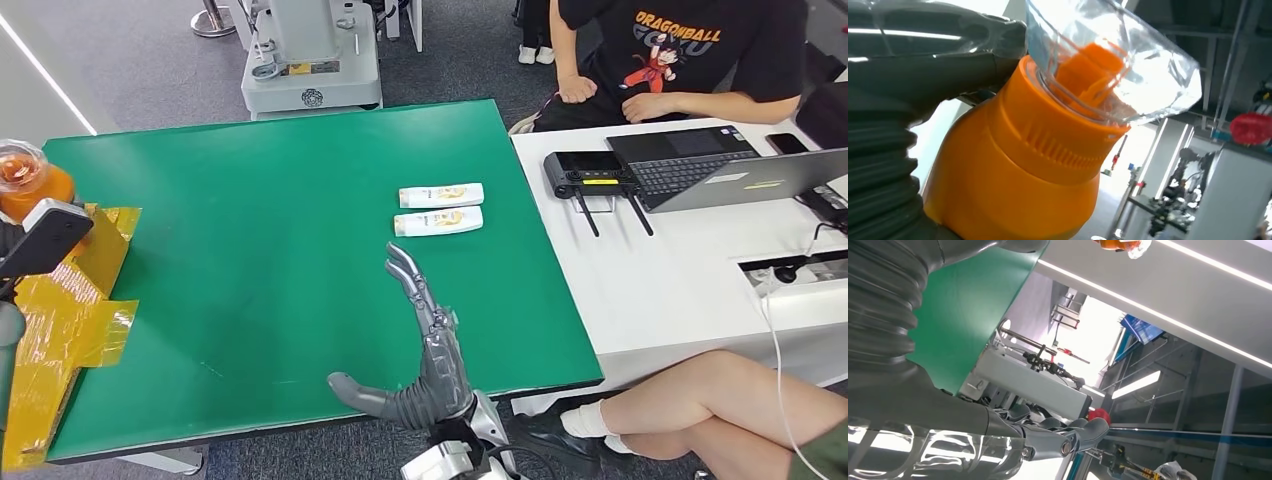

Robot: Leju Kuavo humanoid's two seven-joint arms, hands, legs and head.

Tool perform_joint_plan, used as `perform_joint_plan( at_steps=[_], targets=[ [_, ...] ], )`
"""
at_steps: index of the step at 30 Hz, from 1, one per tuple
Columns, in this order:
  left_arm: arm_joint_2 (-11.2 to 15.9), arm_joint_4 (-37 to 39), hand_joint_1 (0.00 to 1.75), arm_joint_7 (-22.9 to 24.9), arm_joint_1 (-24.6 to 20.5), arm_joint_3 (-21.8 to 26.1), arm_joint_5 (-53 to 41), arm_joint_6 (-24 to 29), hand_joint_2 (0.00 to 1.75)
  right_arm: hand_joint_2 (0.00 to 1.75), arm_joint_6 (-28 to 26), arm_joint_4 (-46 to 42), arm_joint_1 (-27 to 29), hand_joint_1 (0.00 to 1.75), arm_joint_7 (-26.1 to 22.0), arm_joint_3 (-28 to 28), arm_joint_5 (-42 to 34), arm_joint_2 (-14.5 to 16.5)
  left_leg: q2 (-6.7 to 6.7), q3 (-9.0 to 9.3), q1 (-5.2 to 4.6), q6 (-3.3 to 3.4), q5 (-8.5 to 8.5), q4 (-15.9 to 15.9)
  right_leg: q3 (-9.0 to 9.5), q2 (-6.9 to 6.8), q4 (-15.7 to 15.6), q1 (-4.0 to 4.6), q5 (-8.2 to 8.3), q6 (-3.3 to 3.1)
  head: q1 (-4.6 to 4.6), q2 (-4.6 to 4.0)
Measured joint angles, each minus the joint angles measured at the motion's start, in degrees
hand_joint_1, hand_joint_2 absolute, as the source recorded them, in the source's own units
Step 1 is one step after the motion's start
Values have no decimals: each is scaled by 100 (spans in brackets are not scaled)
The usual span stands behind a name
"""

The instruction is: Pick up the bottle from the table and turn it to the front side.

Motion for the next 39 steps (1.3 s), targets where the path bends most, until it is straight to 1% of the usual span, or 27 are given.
perform_joint_plan(
  at_steps=[4, 8, 11, 15, 20, 25, 30, 35, 39],
  targets=[
    [292, 1, 175, 142, -50, -234, -441, -99, 175, 175, 63, -56, 14, 0, 51, -2, 14, 0, -1, 0, 0, -1, 1, 0, 0, -1, 0, 0, 1, -1, 0, 0],
    [475, 1, 175, 286, -81, -393, -741, -102, 175, 175, 94, -88, 34, 0, 57, -5, 51, 0, 0, 0, 0, -1, 1, 0, 1, 0, 0, 0, 1, -1, 1, 0],
    [676, 0, 175, 394, -90, -478, -1050, -111, 175, 175, 136, -95, 75, 0, 59, -7, 92, 0, 9, -1, 0, -2, 0, 0, -1, 11, 0, 0, 2, -2, 1, 0],
    [928, 0, 175, 416, -85, -547, -1394, -265, 175, 175, 193, -102, 115, 0, 45, -23, 104, 2, 7, -1, 0, -2, 0, 0, -3, 10, 0, 0, 1, -2, 1, 0],
    [1113, 91, 175, 303, -84, -796, -1910, -620, 175, 175, 353, -161, 139, 0, 42, -49, 124, 25, 4, -1, 0, -2, 1, -2, -2, 6, 0, 0, 1, -3, 1, 0],
    [1136, 372, 175, 236, -15, -1053, -2052, -594, 175, 175, 454, -235, 187, 0, 47, -91, 192, 45, 6, -1, -1, -2, 1, -1, -1, 8, -1, 0, 2, -3, 2, 0],
    [1086, 753, 175, 101, 158, -1239, -2243, -278, 175, 175, 473, -263, 208, 0, 42, -125, 190, 46, 6, -2, -2, -2, 1, -1, -2, 7, -3, -1, 2, -3, 1, 0],
    [922, 1291, 175, 57, 218, -1418, -2505, -47, 175, 175, 500, -267, 213, 0, 23, -131, 166, 46, 6, -2, -2, -2, 0, -1, -3, 7, -4, -1, 2, -3, 1, 0],
    [730, 1753, 175, 145, 213, -1551, -2710, 104, 175, 175, 556, -281, 229, 0, 25, -132, 161, 47, 4, -3, -2, -2, 1, -1, -1, 5, -4, -1, 2, -3, 1, 0]
  ],
)
